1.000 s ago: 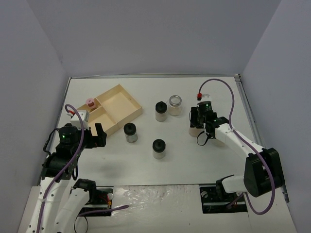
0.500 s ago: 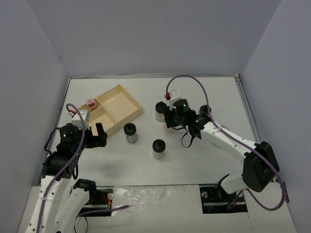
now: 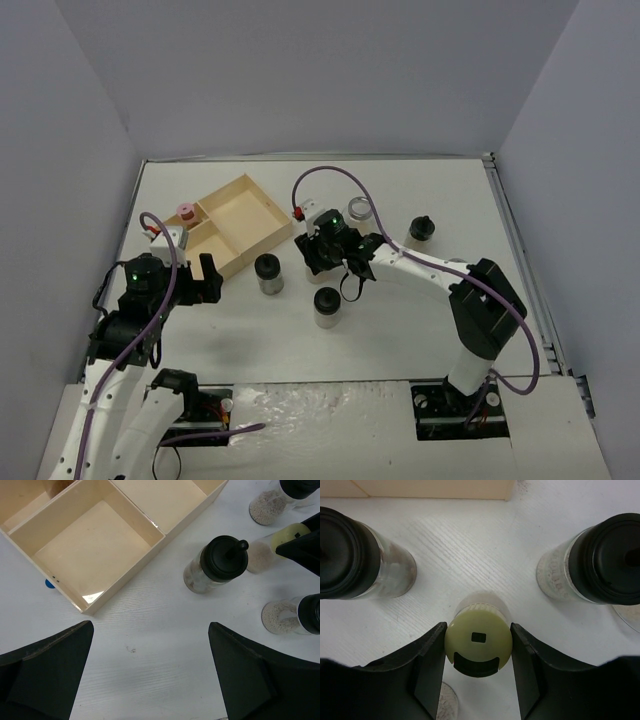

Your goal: Organize the condiment bottles

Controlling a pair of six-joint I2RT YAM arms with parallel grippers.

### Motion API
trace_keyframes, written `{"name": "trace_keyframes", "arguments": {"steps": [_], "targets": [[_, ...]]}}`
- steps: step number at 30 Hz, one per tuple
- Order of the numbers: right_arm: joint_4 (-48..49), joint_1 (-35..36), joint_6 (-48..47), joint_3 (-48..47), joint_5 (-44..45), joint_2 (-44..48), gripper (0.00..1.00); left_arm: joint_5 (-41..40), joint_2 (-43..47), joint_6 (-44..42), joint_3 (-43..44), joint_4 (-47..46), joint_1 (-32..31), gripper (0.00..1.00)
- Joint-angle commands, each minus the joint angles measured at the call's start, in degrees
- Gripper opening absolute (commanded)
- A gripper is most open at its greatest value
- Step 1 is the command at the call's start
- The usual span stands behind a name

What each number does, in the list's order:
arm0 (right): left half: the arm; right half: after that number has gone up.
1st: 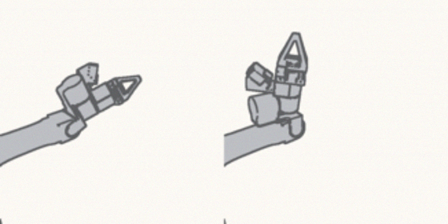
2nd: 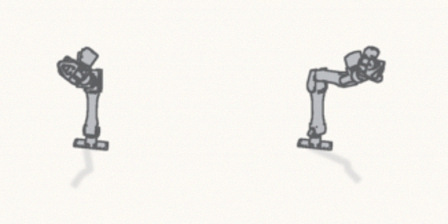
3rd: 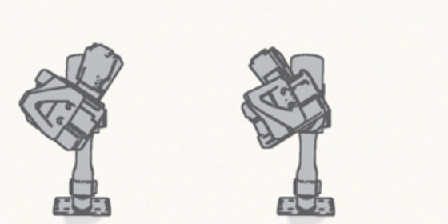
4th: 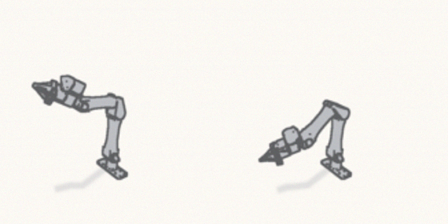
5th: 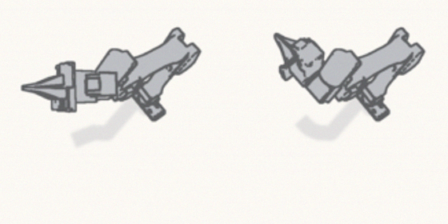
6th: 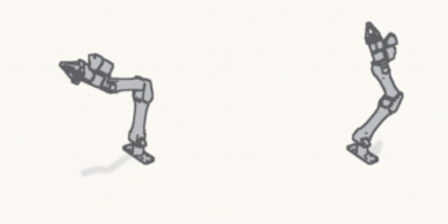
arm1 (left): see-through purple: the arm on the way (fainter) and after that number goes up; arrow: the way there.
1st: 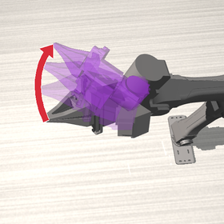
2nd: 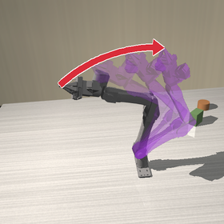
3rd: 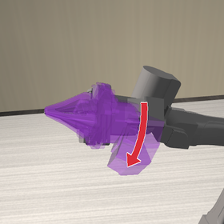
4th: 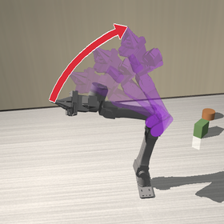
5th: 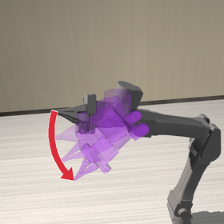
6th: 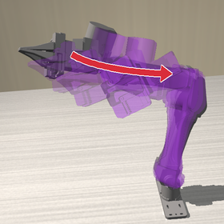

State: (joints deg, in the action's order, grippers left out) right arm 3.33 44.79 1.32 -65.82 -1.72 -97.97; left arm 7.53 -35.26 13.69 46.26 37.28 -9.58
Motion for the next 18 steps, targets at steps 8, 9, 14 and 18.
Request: {"name": "trace_keyframes", "arguments": {"steps": [8, 9, 14, 18], "targets": [[2.1, 0.4, 0.0, 0.6, -1.8, 6.3, 0.72, 4.0, -3.6, 0.1, 3.7, -3.3, -4.2, 0.97], [1.9, 0.4, 0.1, 0.8, -1.7, 8.0, 0.78, 4.3, -4.7, 0.2, 5.2, -2.6, -4.5, 0.97], [-0.2, 0.4, 2.2, 2.7, 1.9, 19.0, 0.98, 5.8, -12.5, 1.2, 14.2, -0.4, -8.0, 0.97], [-3.3, -0.1, 4.8, 5.7, 9.3, 29.7, 1.0, 2.8, -19.0, 1.2, 20.7, 0.4, -13.9, 0.97]]}}
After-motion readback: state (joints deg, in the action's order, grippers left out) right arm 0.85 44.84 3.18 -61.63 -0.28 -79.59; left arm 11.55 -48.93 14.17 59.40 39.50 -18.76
